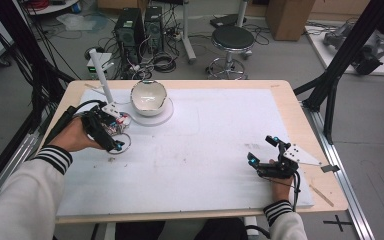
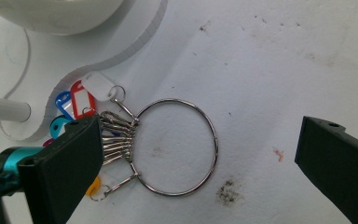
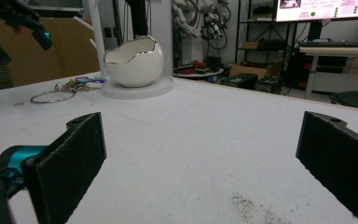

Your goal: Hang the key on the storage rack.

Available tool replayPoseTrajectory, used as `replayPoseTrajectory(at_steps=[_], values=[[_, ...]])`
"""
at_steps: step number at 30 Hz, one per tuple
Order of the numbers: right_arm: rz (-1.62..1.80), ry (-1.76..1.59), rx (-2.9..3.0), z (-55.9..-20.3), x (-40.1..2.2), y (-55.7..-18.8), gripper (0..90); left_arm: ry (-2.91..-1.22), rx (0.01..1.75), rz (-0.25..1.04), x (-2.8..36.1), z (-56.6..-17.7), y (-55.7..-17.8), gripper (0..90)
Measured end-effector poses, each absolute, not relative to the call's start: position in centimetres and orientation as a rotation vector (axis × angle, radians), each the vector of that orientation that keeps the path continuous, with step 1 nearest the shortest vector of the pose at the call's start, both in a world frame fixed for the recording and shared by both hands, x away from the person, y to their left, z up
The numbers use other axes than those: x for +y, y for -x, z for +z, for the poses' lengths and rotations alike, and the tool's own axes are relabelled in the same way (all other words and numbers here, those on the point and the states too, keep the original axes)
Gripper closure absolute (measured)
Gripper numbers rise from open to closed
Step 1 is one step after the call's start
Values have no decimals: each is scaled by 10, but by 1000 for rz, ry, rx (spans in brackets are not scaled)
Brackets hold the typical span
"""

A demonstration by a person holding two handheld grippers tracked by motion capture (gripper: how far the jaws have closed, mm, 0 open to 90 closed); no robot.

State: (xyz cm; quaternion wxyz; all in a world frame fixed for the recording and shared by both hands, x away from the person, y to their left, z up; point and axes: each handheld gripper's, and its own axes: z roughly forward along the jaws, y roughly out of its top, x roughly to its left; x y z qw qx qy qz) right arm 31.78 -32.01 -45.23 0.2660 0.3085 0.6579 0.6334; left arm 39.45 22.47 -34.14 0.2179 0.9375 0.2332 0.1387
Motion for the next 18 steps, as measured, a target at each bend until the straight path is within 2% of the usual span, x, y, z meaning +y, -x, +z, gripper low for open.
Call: replayPoseTrajectory(at_steps=[18], values=[[1709,-833,1777,-452,-320,-318,10,-2760,697,229,207,-369,-411,28]])
